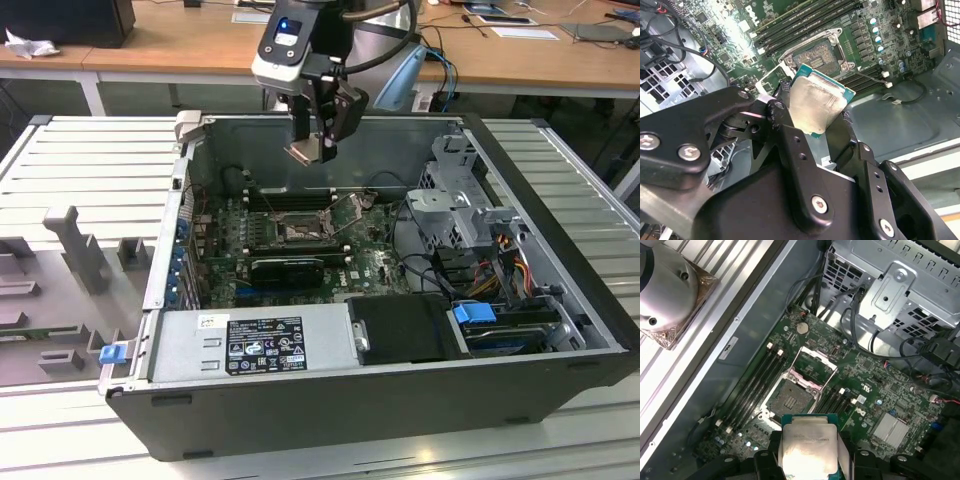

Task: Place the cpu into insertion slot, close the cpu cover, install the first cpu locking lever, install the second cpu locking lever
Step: 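Place the cpu into insertion slot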

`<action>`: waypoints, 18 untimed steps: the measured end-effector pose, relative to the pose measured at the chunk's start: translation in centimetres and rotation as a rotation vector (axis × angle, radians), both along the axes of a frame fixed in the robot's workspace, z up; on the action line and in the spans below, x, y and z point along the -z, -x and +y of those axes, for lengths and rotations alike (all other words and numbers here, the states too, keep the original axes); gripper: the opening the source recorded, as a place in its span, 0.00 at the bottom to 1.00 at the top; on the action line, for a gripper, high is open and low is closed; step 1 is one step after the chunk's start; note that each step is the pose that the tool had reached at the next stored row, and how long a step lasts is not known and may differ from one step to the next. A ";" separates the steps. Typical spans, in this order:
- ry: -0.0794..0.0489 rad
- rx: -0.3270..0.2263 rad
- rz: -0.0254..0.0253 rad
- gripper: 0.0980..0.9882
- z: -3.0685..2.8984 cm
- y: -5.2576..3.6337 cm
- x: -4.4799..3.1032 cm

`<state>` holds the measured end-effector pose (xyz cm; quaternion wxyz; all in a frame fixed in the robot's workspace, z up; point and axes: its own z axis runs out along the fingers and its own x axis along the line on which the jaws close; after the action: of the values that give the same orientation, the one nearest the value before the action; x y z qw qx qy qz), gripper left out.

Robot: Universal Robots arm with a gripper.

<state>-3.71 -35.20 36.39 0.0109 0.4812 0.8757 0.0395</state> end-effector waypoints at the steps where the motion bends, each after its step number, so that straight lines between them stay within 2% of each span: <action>1: 0.000 0.002 0.0000 0.48 0.00 0.00 0.02; 8: 0.000 0.035 -0.0001 0.48 0.00 0.00 0.20; 18: 0.000 0.131 0.0000 0.48 0.00 0.00 0.60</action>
<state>-3.71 -35.20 35.78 0.0136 0.5375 0.8423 0.0386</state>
